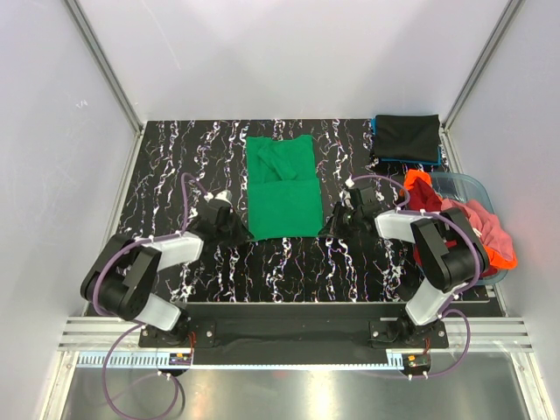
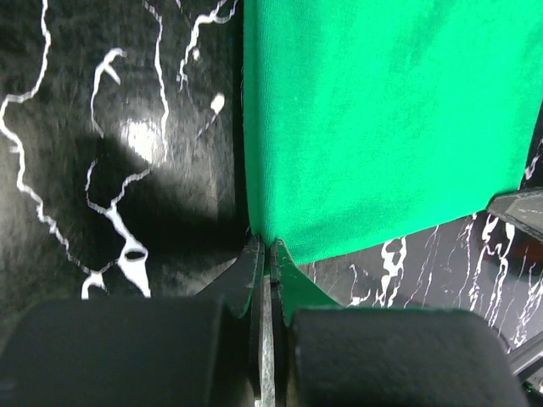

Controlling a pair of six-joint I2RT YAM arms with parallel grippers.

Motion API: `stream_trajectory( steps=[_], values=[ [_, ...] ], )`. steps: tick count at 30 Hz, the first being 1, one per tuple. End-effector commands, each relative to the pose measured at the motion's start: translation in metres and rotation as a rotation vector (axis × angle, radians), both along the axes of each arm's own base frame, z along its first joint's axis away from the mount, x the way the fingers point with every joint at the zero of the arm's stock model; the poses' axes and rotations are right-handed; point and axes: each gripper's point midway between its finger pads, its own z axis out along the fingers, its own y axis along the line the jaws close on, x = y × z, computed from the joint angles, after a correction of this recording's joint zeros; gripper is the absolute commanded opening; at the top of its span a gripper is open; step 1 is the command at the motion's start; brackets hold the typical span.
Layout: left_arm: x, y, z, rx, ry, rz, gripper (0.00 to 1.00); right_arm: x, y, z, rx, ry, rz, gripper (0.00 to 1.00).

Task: Fold and stack the t-shirts

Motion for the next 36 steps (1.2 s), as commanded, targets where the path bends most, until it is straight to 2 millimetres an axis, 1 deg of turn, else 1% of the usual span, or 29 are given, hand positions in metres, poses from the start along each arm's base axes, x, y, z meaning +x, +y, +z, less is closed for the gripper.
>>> stream_trajectory(
  steps=[1,5,6,7,8,9,10,11,12,13,14,15,16,17,18,19,20,21,22,23,24,25,26,27,28,29,30,35,36],
  values=[
    [-0.015,0.011,-0.002,0.049,0.006,0.012,0.0,-0.007,-0.007,0.004,-0.024,-0.012,-0.006,0.0],
    [-0.03,0.009,0.005,0.025,0.002,0.017,0.0,-0.023,-0.011,0.015,0.0,-0.013,-0.033,0.0],
    [-0.038,0.009,0.002,0.026,0.014,0.014,0.0,-0.026,-0.013,0.016,0.005,-0.011,-0.04,0.0],
    [-0.043,0.008,0.008,0.016,0.003,0.012,0.0,-0.032,-0.014,0.018,0.01,-0.003,-0.044,0.0],
    [-0.05,0.004,0.009,0.009,0.007,0.005,0.0,-0.034,-0.014,0.028,0.029,-0.02,-0.055,0.0],
    [-0.059,0.006,0.005,0.015,0.013,0.006,0.0,-0.042,-0.017,0.025,0.03,-0.013,-0.058,0.0],
    [-0.066,0.006,0.011,0.008,0.005,0.003,0.0,-0.053,-0.021,0.023,0.021,0.019,-0.062,0.0],
    [-0.076,0.002,0.012,-0.002,0.012,-0.008,0.0,-0.057,-0.022,0.034,0.037,-0.007,-0.062,0.0],
    [-0.084,0.004,0.009,0.006,0.018,-0.004,0.0,-0.07,-0.026,0.03,0.029,0.023,-0.066,0.0],
    [-0.087,0.002,0.019,-0.018,-0.007,-0.006,0.0,-0.077,-0.028,0.032,0.035,0.027,-0.067,0.0],
    [-0.102,0.0,0.017,-0.023,0.026,-0.02,0.0,-0.082,-0.027,0.044,0.06,0.005,-0.067,0.0],
    [-0.106,0.002,0.018,-0.018,0.02,-0.008,0.0,-0.09,-0.029,0.045,0.065,0.015,-0.07,0.0],
    [-0.114,0.004,0.026,-0.027,0.015,-0.008,0.0,-0.102,-0.031,0.047,0.065,0.048,-0.074,0.0],
    [-0.126,-0.002,0.031,-0.042,0.019,-0.028,0.0,-0.107,-0.031,0.06,0.086,0.013,-0.072,0.0],
    [-0.126,-0.003,0.041,-0.046,-0.008,-0.016,0.0,-0.113,-0.032,0.065,0.092,0.012,-0.078,0.0],
    [-0.135,0.002,0.048,-0.037,-0.007,-0.015,0.0,-0.125,-0.036,0.067,0.089,0.05,-0.097,0.0],
    [-0.141,-0.001,0.056,-0.044,-0.021,-0.017,0.0,-0.129,-0.036,0.086,0.114,-0.004,-0.095,0.0],
    [-0.142,-0.005,0.078,-0.084,-0.056,-0.02,0.0,-0.139,-0.04,0.088,0.102,0.022,-0.103,0.0],
    [-0.149,-0.002,0.082,-0.074,-0.043,-0.019,0.0,-0.143,-0.043,0.095,0.109,0.02,-0.12,0.0],
    [-0.154,-0.005,0.089,-0.076,-0.055,-0.039,0.0,-0.143,-0.046,0.115,0.124,-0.038,-0.131,0.0],
    [-0.154,-0.01,0.108,-0.1,-0.074,-0.048,0.0,-0.153,-0.051,0.116,0.103,-0.009,-0.136,0.0],
    [-0.158,-0.009,0.112,-0.087,-0.069,-0.061,0.0,-0.155,-0.053,0.122,0.098,-0.015,-0.142,0.0],
    [-0.16,-0.011,0.119,-0.086,-0.077,-0.076,0.0,-0.154,-0.055,0.138,0.099,-0.045,-0.148,0.0],
    [-0.159,-0.016,0.134,-0.099,-0.089,-0.081,0.0,-0.158,-0.059,0.139,0.078,-0.026,-0.154,0.0],
    [-0.159,-0.015,0.137,-0.083,-0.09,-0.09,0.0,-0.156,-0.061,0.142,0.058,-0.03,-0.157,0.0],
    [-0.155,-0.017,0.151,-0.092,-0.11,-0.082,0.0,-0.152,-0.062,0.154,0.055,-0.053,-0.162,0.0],
    [-0.152,-0.018,0.153,-0.076,-0.111,-0.079,0.0,-0.153,-0.065,0.155,0.034,-0.042,-0.168,0.0],
    [-0.136,-0.016,0.178,-0.031,-0.177,-0.046,0.0,-0.126,-0.073,0.173,-0.069,-0.09,-0.198,0.0],
    [-0.133,-0.017,0.178,-0.015,-0.178,-0.043,0.0,-0.122,-0.075,0.174,-0.089,-0.092,-0.201,0.0]
  ],
)
